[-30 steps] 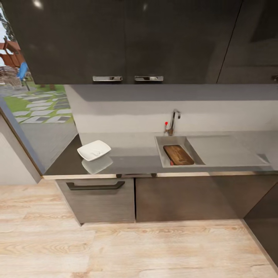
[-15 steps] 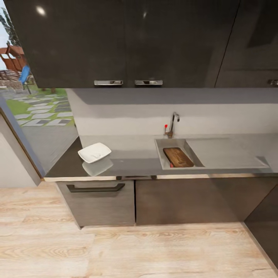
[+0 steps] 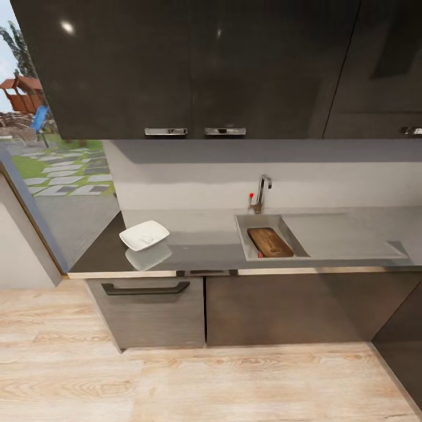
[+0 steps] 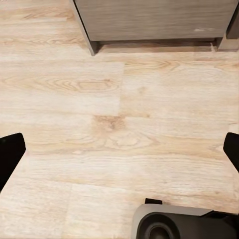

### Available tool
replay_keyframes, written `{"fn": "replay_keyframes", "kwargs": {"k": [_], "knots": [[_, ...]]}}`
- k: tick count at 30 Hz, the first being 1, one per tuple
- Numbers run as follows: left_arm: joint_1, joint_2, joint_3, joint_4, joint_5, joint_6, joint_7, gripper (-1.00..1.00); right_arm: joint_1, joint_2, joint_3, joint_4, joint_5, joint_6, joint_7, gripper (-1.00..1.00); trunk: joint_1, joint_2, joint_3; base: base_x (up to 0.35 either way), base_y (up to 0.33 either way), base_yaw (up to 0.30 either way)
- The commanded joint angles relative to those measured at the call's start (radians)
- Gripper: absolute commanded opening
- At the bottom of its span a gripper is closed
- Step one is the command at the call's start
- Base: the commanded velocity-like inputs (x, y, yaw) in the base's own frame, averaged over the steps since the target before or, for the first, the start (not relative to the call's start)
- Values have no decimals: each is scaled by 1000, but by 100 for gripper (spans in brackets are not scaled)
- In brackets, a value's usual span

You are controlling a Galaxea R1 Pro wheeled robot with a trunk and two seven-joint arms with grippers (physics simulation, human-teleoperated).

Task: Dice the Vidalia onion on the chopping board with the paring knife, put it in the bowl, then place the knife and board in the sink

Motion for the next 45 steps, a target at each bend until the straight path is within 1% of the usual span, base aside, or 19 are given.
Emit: {"fn": "replay_keyframes", "kwargs": {"k": [1,23,31,33,36,37,39,40,43,44,45], "knots": [[0,2,-8,-1,7,-2,7,100,-2,0,8,-4,0,-3,-10,100,1,-2,0,0,0,0],[0,2,-8,-1,6,-2,7,100,-2,-1,8,-4,0,-2,-10,100,1,-2,34,0,0,0],[0,1,-8,-1,6,-1,7,100,-2,-1,6,-5,-2,8,-16,100,1,-2,36,0,0,0],[0,1,-9,2,6,0,7,100,-2,-1,5,-5,-5,20,-17,100,1,-2,36,0,0,0],[0,-2,-9,34,6,1,6,100,-2,-2,2,-5,-9,117,-19,100,1,-2,36,0,0,0],[0,-4,-9,58,6,3,7,100,-2,-2,0,-5,-10,186,-18,100,1,-2,36,0,0,0],[0,-10,-10,103,6,4,7,100,-2,-7,0,-4,-12,274,-16,100,1,-2,36,0,0,0],[0,-13,-9,147,7,6,8,100,-2,-11,1,-4,-12,321,-15,100,1,-2,36,0,0,0],[0,-15,-9,218,7,26,11,100,-2,-13,4,-7,-12,362,-15,100,1,-2,36,0,0,0],[0,-15,-9,235,7,41,11,100,-2,-14,4,-8,-12,375,-17,100,1,-2,36,0,0,0],[0,-14,-9,261,7,74,11,100,-2,-14,4,-8,-12,408,-19,100,1,-2,36,0,0,0]]}}
